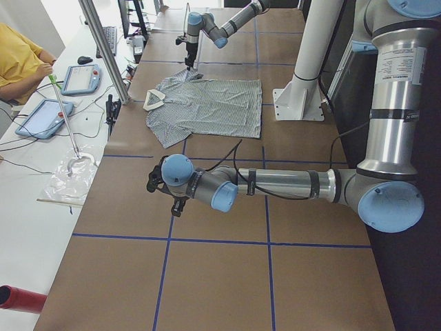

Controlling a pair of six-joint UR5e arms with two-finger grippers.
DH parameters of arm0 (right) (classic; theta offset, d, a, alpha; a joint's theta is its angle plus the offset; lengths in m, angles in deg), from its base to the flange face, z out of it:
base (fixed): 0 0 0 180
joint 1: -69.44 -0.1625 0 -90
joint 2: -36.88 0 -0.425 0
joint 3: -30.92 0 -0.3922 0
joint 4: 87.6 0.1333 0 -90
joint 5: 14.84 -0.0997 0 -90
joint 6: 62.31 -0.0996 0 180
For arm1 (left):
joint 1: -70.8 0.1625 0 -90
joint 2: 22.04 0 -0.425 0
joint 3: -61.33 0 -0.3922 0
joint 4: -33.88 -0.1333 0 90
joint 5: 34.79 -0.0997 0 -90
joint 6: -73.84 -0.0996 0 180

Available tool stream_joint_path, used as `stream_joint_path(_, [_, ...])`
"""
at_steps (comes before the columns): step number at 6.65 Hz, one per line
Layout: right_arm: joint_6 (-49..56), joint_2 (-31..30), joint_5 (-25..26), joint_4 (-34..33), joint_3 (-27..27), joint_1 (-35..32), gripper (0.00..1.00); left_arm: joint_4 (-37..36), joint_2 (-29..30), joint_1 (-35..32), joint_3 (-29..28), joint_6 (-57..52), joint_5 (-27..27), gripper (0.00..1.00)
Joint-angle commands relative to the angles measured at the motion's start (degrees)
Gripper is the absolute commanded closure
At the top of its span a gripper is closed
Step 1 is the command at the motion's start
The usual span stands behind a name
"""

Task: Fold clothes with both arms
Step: 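Move the right gripper to the shoulder seam nearest it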

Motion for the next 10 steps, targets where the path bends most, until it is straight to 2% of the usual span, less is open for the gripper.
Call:
stream_joint_path(1, [0.2, 0.0, 0.1, -0.1, 2.1, 0.0, 1.00, 0.0, 0.0, 0.0, 0.0, 0.0, 0.0, 0.00])
stream_joint_path(2, [0.2, 0.2, 0.1, -0.3, 3.8, 0.0, 1.00, 0.0, 0.0, 0.0, 0.0, 0.0, 0.0, 0.00])
stream_joint_path(3, [0.0, 3.1, 0.1, -1.2, 4.1, 0.3, 1.00, 0.0, 0.0, 0.0, 0.0, 0.0, 0.0, 0.00])
stream_joint_path(4, [-0.8, 7.5, 1.6, -5.9, 3.7, 1.4, 1.00, 0.0, 0.0, 0.0, 0.1, 0.0, 0.0, 0.00])
stream_joint_path(5, [-1.0, 13.6, 4.5, -9.5, 0.3, 2.7, 1.00, 0.0, 0.0, 0.0, 0.2, 0.0, 0.0, 0.00])
stream_joint_path(6, [-0.7, 20.2, 6.0, -9.1, -8.2, 3.6, 1.00, 0.3, 0.1, 0.0, 0.5, 0.2, 0.6, 0.00])
stream_joint_path(7, [-0.6, 22.3, 9.5, -8.3, -11.0, 5.8, 0.45, 1.1, 0.2, 0.2, 0.3, 0.5, 0.9, 0.00])
stream_joint_path(8, [-3.2, 22.4, 13.0, -7.7, -11.1, 8.7, 0.00, 1.1, 0.7, 0.1, 0.4, 0.5, 0.9, 0.00])
stream_joint_path(9, [-4.8, 22.5, 15.8, -6.9, -10.9, 9.8, 0.00, 1.2, 1.1, 0.2, 0.3, 0.4, 0.8, 0.00])
stream_joint_path(10, [-4.9, 22.9, 16.2, -7.0, -10.8, 9.8, 0.00, 1.7, 2.8, 0.3, 0.1, 2.0, 0.7, 0.00])
